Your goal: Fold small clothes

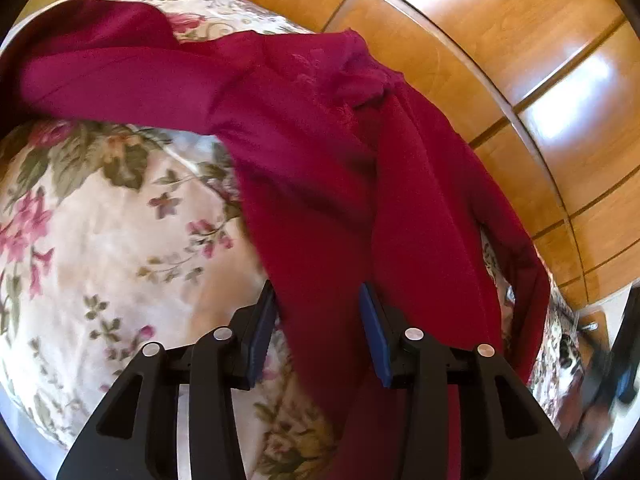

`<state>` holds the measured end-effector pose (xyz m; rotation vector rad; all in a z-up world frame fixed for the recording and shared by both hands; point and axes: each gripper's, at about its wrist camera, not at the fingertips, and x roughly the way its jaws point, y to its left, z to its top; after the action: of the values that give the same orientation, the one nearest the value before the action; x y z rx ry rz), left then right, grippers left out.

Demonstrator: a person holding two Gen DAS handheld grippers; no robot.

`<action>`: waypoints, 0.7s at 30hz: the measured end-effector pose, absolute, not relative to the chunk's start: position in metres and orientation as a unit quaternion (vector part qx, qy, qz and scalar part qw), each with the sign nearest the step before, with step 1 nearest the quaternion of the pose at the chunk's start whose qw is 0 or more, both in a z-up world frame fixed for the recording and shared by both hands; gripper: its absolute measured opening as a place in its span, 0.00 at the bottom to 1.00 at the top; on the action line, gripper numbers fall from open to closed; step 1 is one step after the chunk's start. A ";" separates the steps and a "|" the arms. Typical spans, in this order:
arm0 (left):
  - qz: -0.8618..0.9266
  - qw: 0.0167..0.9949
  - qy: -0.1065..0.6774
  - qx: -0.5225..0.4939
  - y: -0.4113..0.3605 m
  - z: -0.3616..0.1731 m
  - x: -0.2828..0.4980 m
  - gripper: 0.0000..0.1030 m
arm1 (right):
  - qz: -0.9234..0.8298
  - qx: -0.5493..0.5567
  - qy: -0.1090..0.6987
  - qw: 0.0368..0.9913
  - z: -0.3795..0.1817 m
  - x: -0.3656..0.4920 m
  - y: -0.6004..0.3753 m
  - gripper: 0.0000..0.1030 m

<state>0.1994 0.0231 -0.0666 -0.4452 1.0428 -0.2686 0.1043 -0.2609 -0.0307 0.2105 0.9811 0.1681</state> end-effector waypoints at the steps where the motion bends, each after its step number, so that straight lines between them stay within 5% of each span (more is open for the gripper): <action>1: -0.128 0.835 0.494 -0.205 0.020 -0.067 0.200 0.20 | 0.093 0.114 0.487 0.861 -0.045 0.095 -0.254 0.74; 2: -0.131 0.834 0.499 -0.196 0.016 -0.067 0.202 0.13 | 0.097 0.122 0.496 0.854 -0.055 0.092 -0.251 0.74; 8: -0.133 0.857 0.463 -0.185 0.020 -0.027 0.197 0.10 | 0.072 0.170 0.482 0.856 -0.066 0.112 -0.274 0.74; 16: -0.094 0.890 0.414 -0.167 0.074 0.031 0.175 0.10 | -0.173 -0.051 0.456 0.872 -0.057 0.157 -0.328 0.77; 21: -0.084 0.875 0.434 -0.197 0.099 0.003 0.162 0.15 | -0.215 -0.051 0.434 0.873 -0.030 0.153 -0.357 0.83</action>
<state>0.1617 0.0988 0.0030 -0.4106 0.9051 -0.1758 0.1526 -0.3572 -0.0297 -0.1073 0.9069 -0.4483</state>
